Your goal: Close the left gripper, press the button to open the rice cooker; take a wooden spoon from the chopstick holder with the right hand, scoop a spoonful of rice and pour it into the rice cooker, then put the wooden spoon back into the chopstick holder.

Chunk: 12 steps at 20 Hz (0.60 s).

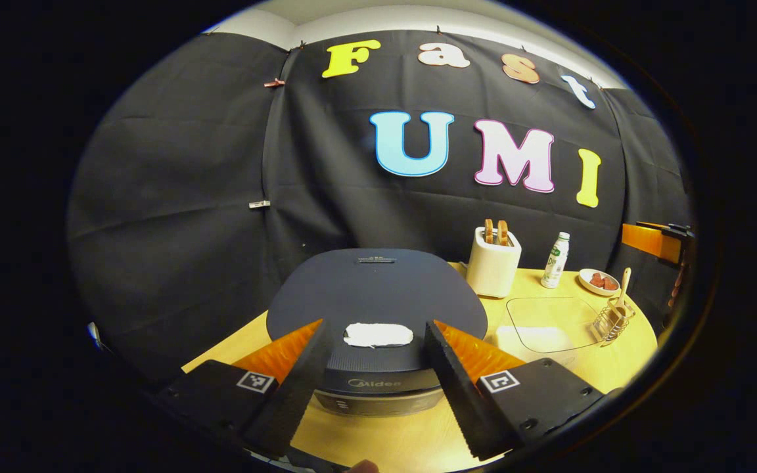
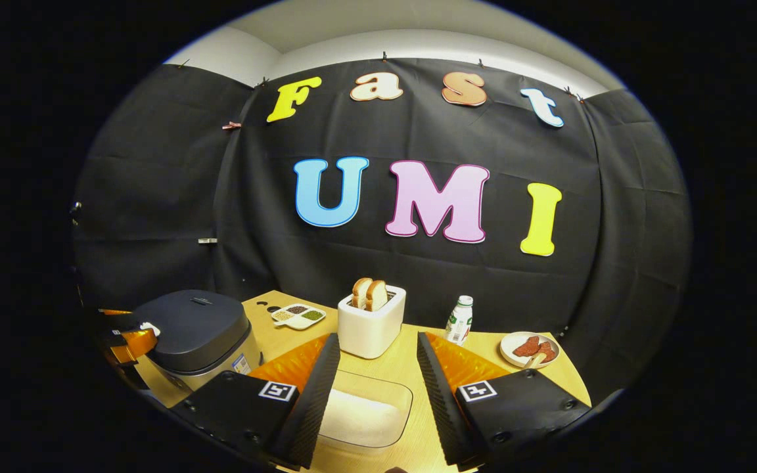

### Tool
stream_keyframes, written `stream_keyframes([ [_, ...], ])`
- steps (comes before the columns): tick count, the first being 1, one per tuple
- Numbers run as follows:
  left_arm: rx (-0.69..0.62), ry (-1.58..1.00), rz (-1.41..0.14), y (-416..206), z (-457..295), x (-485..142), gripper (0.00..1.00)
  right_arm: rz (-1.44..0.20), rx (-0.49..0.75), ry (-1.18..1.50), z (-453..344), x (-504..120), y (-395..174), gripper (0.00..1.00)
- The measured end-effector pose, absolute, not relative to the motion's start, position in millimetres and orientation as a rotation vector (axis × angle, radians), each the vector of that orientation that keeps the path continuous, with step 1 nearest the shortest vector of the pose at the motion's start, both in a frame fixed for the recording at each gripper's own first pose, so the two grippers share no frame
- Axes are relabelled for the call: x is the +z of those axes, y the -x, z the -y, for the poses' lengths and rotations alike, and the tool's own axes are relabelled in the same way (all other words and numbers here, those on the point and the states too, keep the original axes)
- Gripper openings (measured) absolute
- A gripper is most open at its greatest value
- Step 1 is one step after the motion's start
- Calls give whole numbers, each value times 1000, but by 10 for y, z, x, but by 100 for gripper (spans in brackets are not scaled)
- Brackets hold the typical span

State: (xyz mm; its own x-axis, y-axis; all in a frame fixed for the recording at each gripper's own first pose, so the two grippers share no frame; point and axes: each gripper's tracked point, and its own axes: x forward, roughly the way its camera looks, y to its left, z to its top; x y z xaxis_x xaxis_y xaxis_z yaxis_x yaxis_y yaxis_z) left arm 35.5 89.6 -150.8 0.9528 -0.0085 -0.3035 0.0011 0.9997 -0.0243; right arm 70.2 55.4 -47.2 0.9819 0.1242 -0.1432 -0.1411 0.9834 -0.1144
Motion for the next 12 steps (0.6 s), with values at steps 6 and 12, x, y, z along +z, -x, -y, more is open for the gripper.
stream_keyframes([
  [6, 19, -8, -272, -402, -903, -1449, 96, -131, 141, 135, -577, -454, -689, 75],
  [12, 31, 2, -139, -470, -792, -831, 94, -107, 132, 116, -494, -321, -598, 74],
])
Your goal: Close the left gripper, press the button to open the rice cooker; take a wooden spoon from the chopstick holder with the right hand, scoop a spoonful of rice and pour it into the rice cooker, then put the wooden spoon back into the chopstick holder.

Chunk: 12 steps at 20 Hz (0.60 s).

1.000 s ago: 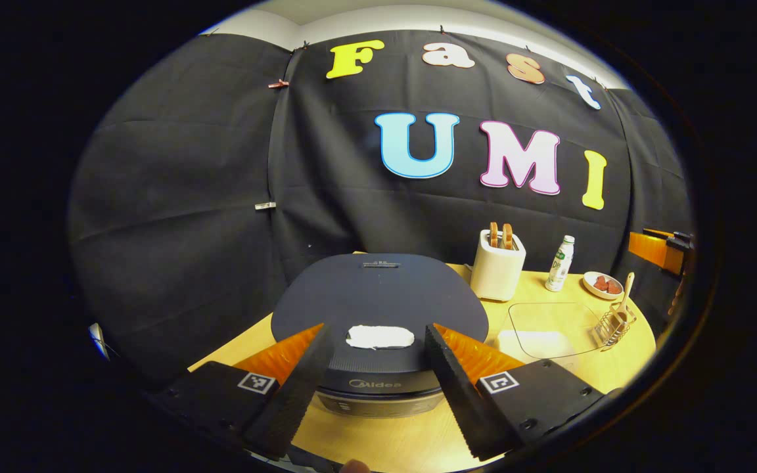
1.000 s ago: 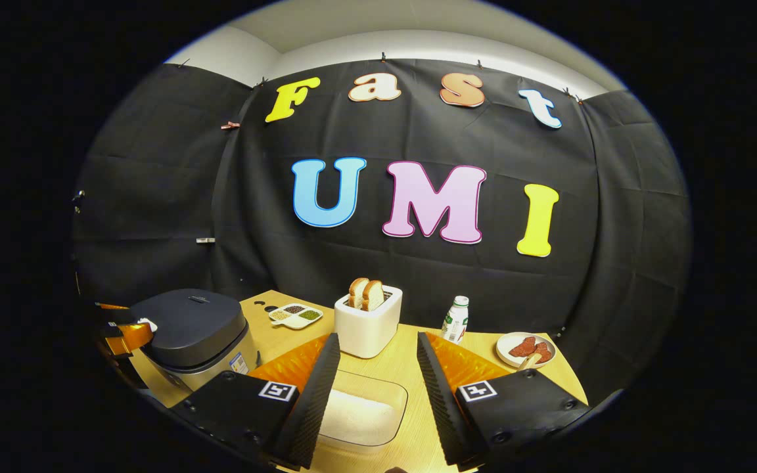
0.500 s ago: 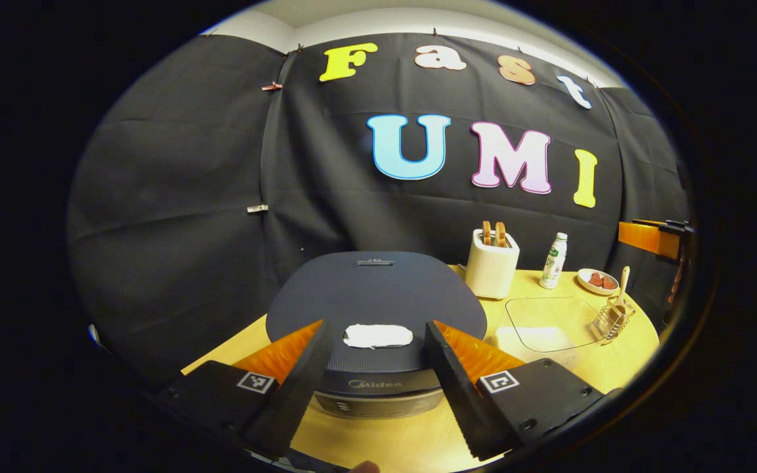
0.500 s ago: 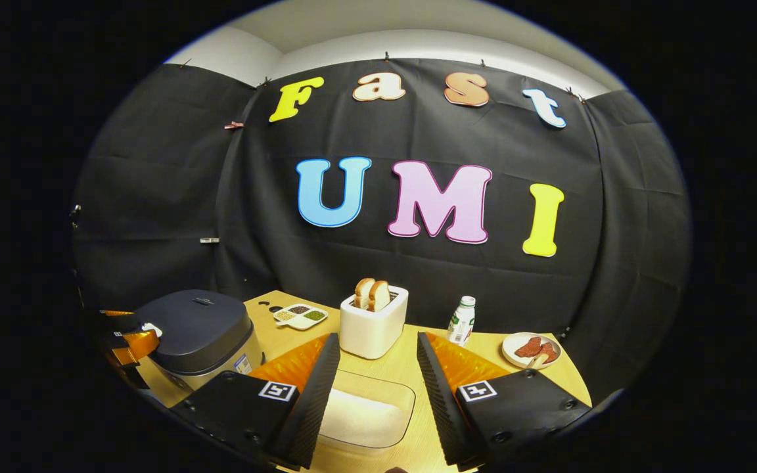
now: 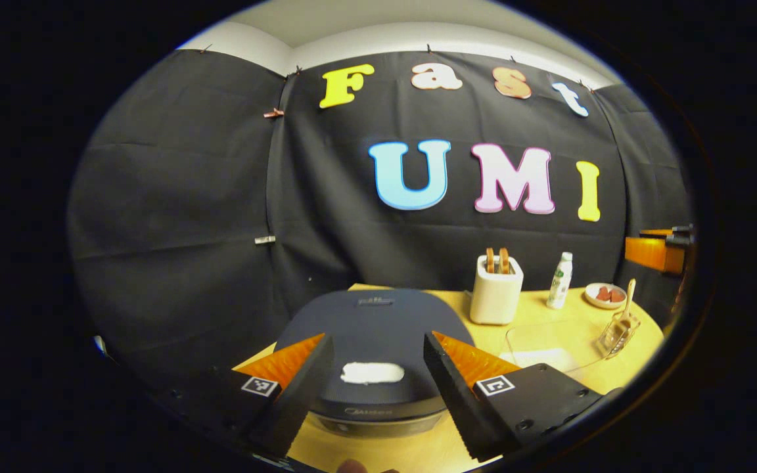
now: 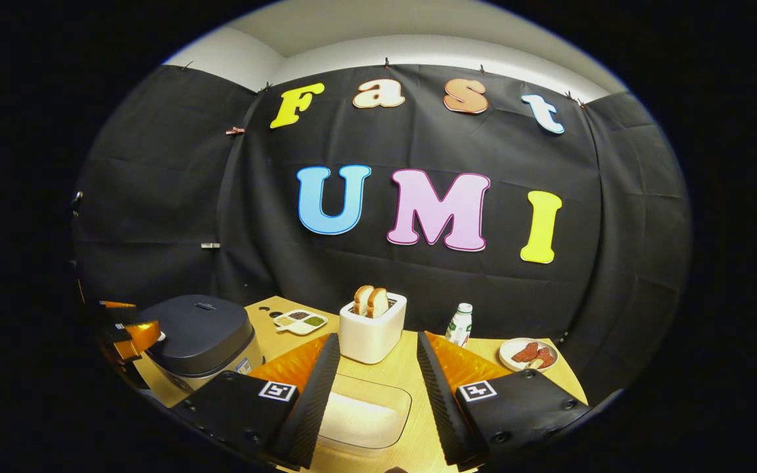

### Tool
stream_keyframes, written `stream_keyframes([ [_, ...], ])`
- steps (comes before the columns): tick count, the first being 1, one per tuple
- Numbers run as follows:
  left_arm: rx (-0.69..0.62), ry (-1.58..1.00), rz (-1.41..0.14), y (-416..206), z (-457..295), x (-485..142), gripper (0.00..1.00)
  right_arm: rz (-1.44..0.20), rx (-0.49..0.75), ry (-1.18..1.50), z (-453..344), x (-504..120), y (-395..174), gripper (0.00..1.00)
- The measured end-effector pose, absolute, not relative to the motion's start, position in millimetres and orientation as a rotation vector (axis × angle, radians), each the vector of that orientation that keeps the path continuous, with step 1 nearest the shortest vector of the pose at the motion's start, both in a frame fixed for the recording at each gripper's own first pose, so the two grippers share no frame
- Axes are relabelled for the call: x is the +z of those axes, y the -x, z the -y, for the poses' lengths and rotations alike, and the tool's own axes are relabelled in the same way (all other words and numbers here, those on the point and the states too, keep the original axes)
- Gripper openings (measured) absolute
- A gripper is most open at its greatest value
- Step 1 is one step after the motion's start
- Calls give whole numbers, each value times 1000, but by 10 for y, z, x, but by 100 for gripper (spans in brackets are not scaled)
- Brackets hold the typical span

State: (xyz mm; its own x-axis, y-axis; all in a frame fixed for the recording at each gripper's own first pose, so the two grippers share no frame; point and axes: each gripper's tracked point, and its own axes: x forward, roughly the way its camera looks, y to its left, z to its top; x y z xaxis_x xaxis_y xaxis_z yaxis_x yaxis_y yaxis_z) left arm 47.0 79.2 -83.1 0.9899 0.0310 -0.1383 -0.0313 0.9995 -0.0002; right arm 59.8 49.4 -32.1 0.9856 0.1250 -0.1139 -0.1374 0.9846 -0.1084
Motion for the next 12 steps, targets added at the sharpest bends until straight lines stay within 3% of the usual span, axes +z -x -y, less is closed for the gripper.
stream_keyframes([
  [7, 108, 45, 120, -305, -516, 208, 94, -117, 115, 89, -376, -327, -523, 80],
  [12, 46, 11, 118, -247, -174, 296, 95, -129, 104, 56, -270, -335, -495, 83],
])
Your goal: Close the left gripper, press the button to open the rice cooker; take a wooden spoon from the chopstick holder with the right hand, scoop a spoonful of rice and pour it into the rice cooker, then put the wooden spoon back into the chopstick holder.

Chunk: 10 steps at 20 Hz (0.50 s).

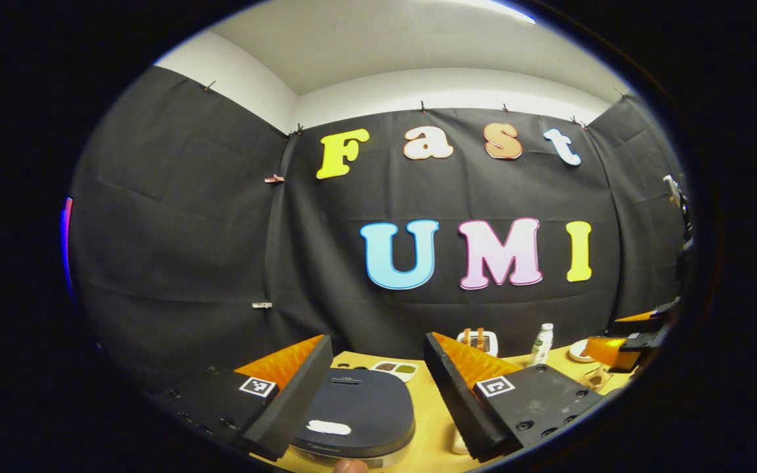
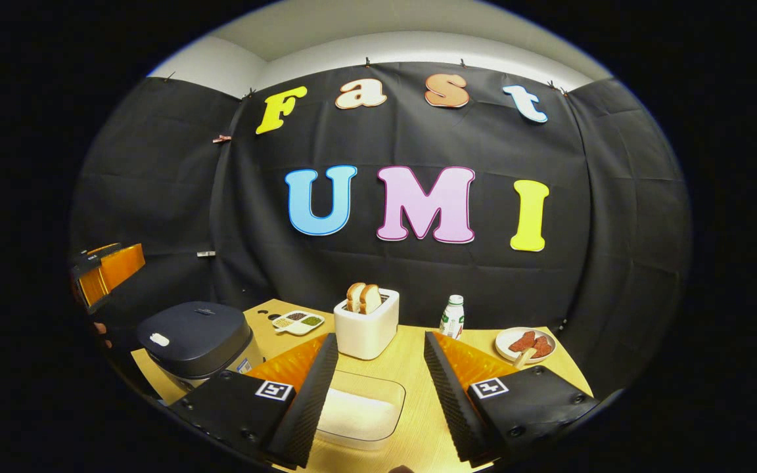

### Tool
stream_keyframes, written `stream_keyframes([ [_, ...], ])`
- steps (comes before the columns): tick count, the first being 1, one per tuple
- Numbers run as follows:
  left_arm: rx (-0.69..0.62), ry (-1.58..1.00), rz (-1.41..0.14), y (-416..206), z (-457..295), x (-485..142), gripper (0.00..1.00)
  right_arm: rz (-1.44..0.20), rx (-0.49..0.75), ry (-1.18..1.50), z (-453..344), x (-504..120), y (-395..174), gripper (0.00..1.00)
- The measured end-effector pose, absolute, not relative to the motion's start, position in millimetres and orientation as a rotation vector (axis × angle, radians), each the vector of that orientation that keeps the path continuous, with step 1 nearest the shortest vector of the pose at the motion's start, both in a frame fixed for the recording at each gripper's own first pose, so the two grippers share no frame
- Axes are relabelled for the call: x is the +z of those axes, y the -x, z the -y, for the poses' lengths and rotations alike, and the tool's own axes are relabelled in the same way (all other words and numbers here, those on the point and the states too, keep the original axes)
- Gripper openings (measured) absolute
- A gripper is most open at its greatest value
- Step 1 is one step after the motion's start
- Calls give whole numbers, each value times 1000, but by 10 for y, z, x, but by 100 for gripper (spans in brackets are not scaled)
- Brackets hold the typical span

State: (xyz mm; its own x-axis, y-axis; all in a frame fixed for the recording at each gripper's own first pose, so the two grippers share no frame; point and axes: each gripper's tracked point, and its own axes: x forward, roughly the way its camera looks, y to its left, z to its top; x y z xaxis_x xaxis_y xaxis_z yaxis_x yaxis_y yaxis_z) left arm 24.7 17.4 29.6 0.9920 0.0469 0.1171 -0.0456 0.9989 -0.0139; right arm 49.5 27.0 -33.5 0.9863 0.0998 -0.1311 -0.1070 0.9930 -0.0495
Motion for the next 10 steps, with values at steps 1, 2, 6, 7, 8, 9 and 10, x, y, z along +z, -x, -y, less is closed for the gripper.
stream_keyframes([
  [1, 50, 27, 114, -211, -188, 312, 95, -131, 102, 52, -258, -338, -485, 83],
  [2, 59, 35, 111, -178, -194, 330, 94, -135, 102, 47, -251, -345, -480, 86],
  [6, 89, 2, 112, -105, -234, 369, 94, -132, 116, 47, -261, -326, -441, 87],
  [7, 96, -2, 107, -91, -257, 366, 94, -130, 120, 49, -277, -318, -430, 87],
  [8, 104, -3, 109, -77, -276, 374, 94, -126, 124, 50, -290, -307, -431, 87],
  [9, 106, -2, 107, -73, -281, 386, 94, -123, 128, 50, -299, -294, -424, 87],
  [10, 106, 2, 112, -67, -280, 393, 94, -121, 130, 53, -309, -278, -429, 87],
])
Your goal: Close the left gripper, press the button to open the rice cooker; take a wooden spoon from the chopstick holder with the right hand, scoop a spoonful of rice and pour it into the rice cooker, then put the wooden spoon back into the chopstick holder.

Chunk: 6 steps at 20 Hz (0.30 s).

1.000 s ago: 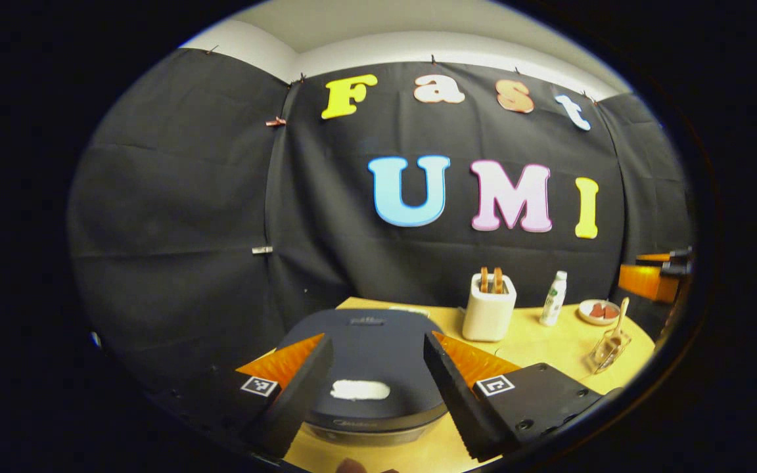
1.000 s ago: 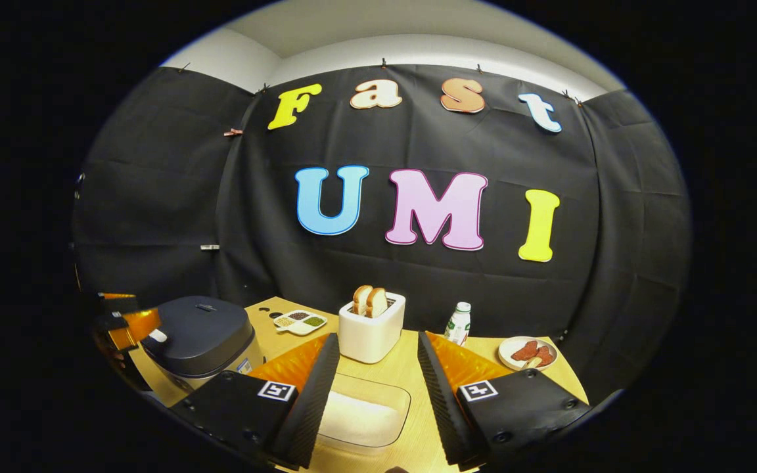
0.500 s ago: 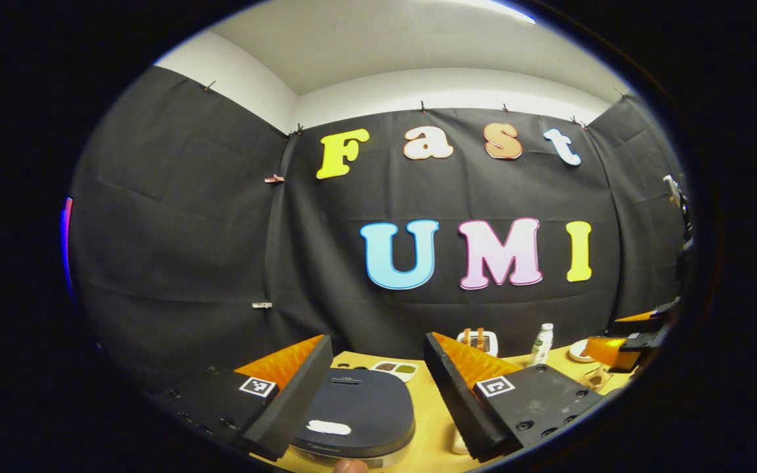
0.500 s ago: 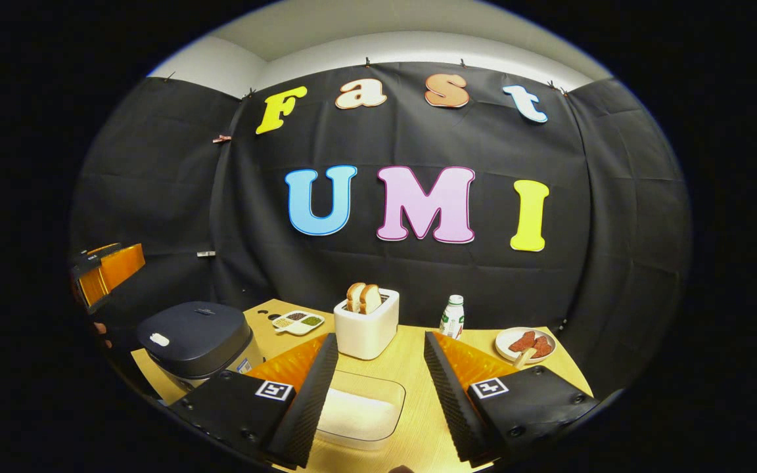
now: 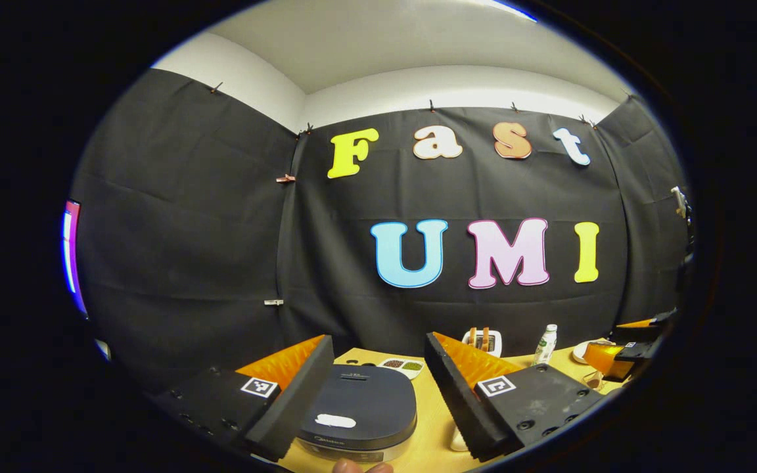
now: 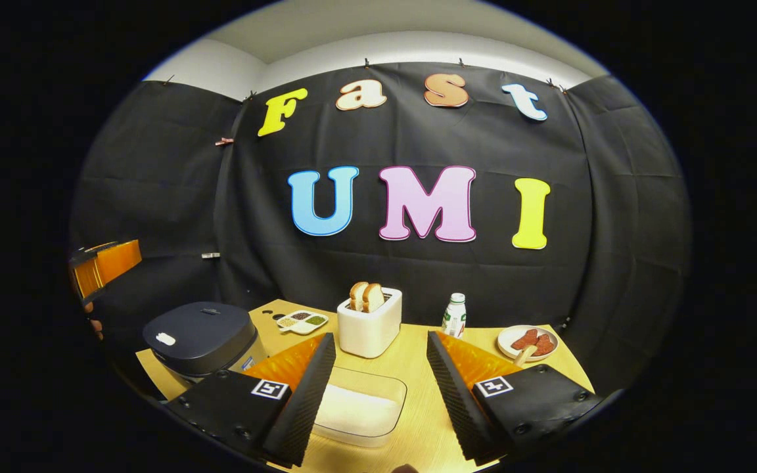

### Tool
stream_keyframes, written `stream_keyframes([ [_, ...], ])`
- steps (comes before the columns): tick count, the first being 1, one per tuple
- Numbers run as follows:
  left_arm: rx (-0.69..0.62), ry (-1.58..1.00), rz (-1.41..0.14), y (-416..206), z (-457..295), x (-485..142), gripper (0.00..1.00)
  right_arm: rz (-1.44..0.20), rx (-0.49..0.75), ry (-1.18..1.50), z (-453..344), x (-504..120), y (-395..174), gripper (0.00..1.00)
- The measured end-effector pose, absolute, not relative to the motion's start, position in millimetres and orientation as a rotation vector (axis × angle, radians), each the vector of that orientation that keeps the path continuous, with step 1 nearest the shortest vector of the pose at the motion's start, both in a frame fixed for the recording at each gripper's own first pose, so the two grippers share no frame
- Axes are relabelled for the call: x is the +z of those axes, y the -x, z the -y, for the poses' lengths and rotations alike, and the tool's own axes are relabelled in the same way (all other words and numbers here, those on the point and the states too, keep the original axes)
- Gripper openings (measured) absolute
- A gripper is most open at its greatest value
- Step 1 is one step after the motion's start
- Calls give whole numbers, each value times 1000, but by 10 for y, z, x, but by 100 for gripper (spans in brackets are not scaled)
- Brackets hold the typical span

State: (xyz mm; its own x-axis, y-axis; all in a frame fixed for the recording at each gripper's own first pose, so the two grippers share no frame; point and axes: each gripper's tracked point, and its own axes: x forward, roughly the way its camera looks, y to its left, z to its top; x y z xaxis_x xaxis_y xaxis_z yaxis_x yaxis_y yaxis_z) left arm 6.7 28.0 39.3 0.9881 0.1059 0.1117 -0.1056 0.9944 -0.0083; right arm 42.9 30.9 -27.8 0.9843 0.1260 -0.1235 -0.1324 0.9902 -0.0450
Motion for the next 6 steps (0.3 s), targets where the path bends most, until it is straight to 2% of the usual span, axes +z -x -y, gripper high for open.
stream_keyframes([
  [6, 93, 13, 130, -41, -253, 418, 94, -116, 136, 59, -339, -275, -434, 87],
])
